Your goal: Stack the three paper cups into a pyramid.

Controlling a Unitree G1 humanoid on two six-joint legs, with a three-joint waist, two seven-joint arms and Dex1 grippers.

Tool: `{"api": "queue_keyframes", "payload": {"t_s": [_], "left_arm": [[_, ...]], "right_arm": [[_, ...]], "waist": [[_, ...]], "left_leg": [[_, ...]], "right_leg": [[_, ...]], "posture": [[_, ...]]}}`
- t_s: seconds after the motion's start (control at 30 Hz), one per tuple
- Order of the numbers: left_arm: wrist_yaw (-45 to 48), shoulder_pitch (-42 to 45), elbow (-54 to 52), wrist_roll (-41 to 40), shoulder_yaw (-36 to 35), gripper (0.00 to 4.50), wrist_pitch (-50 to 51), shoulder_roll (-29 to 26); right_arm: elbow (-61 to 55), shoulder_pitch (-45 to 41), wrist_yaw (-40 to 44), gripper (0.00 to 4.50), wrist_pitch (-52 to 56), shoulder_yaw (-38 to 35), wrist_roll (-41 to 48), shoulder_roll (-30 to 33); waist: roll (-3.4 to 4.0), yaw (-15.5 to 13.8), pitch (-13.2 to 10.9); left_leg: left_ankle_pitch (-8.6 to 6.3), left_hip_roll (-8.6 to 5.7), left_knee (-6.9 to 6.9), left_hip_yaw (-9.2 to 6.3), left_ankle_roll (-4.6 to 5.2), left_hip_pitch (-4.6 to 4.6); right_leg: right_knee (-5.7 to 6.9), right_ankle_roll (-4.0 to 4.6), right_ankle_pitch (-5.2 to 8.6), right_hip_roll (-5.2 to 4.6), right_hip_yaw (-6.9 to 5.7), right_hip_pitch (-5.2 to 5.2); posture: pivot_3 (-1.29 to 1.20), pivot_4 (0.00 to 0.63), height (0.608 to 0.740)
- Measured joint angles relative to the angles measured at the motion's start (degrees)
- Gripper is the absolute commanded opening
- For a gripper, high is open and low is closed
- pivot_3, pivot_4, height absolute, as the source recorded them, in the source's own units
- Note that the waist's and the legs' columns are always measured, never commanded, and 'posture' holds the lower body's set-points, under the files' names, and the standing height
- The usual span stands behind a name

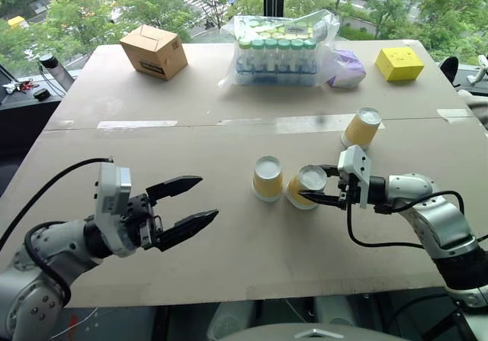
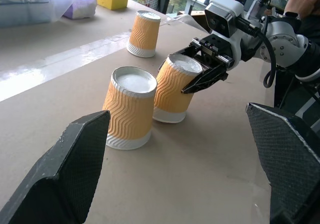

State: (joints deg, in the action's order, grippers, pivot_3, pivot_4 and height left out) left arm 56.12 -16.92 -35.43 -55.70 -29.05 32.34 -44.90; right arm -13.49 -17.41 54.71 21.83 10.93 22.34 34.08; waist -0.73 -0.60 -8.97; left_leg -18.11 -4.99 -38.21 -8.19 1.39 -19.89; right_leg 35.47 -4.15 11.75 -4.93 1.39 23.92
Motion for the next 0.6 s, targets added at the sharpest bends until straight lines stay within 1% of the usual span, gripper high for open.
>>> {"api": "queue_keyframes", "payload": {"t_s": [0.17,0.6], "left_arm": [[2.3,-2.5,-0.1,0.5,-1.3,4.50,-0.9,-0.1],[6.9,-7.0,0.0,3.0,-2.4,4.50,-4.9,0.4]], "right_arm": [[1.1,-2.1,-0.1,2.12,0.4,1.2,-1.6,-1.8],[2.7,-5.3,-0.4,2.12,3.1,1.5,-2.8,-2.7]], "waist": [[0.03,0.1,0.0],[0.05,0.2,0.0]], "left_leg": [[0.00,0.00,0.00,0.00,0.00,0.00],[-0.01,0.01,0.02,0.01,-0.01,-0.01]], "right_leg": [[0.01,0.00,0.00,0.01,0.00,0.02],[0.00,0.01,0.00,0.01,0.01,0.04]], "posture": [[0.00,0.150,0.740],[0.00,0.150,0.740]]}}
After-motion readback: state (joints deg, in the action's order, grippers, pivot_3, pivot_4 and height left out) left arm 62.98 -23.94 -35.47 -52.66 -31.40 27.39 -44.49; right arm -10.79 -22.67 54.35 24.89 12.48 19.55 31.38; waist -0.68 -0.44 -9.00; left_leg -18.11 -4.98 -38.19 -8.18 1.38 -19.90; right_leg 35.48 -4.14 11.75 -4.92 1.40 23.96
